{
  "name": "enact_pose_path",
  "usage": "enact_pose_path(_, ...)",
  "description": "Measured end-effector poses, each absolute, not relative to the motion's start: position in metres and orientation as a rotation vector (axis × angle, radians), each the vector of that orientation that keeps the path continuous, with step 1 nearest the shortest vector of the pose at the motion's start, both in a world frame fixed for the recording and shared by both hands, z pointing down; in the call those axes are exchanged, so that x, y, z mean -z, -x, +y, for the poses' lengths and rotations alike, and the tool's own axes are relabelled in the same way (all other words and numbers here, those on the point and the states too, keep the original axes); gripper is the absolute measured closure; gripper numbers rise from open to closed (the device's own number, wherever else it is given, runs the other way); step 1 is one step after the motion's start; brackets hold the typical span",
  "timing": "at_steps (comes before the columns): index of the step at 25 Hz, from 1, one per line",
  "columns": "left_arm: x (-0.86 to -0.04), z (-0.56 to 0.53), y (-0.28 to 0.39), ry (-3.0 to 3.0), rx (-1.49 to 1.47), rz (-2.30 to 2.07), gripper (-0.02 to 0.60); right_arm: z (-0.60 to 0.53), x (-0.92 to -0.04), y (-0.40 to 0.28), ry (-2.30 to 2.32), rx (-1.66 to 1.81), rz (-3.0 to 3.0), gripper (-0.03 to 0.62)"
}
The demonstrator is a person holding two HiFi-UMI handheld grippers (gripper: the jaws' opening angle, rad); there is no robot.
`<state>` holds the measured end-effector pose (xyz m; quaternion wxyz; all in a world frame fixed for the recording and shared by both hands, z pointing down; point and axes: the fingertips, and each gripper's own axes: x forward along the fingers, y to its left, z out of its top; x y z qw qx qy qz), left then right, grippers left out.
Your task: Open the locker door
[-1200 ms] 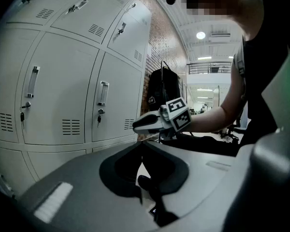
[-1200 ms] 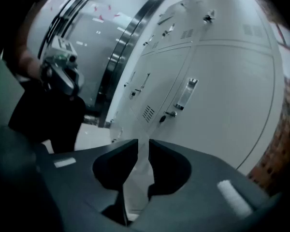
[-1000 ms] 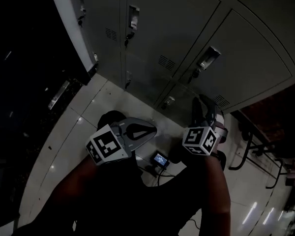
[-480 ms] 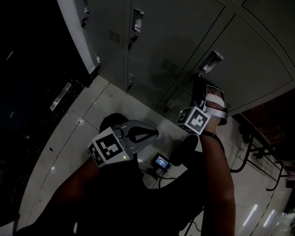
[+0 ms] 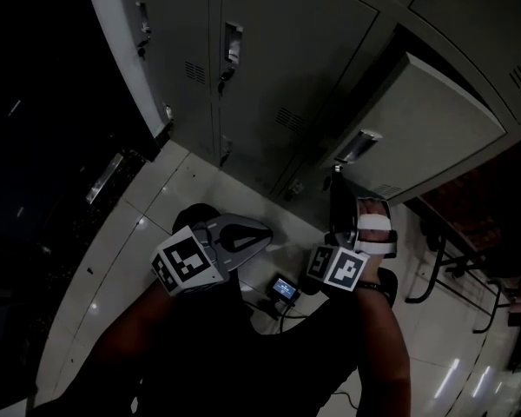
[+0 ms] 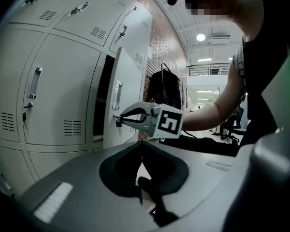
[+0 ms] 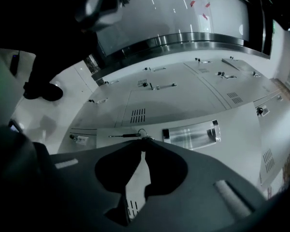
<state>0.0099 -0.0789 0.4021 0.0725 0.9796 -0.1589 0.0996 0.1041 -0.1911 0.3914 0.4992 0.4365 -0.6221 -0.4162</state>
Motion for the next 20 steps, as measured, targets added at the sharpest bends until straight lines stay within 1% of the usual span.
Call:
enact_pose_path(9, -0.405, -0.08, -0.013, -2.941, -0.329, -0.482, 0.571, -0.097, -0.392, -0.141, -1.072, 0.991, -1.553, 0.566)
enact_pose_path(20, -0.407, -0.079, -0.017, -2.941, -0.367, -0.473, 0.571, -0.037, -0.393, -0.212, -1.147, 0.917, -1.454, 0.568)
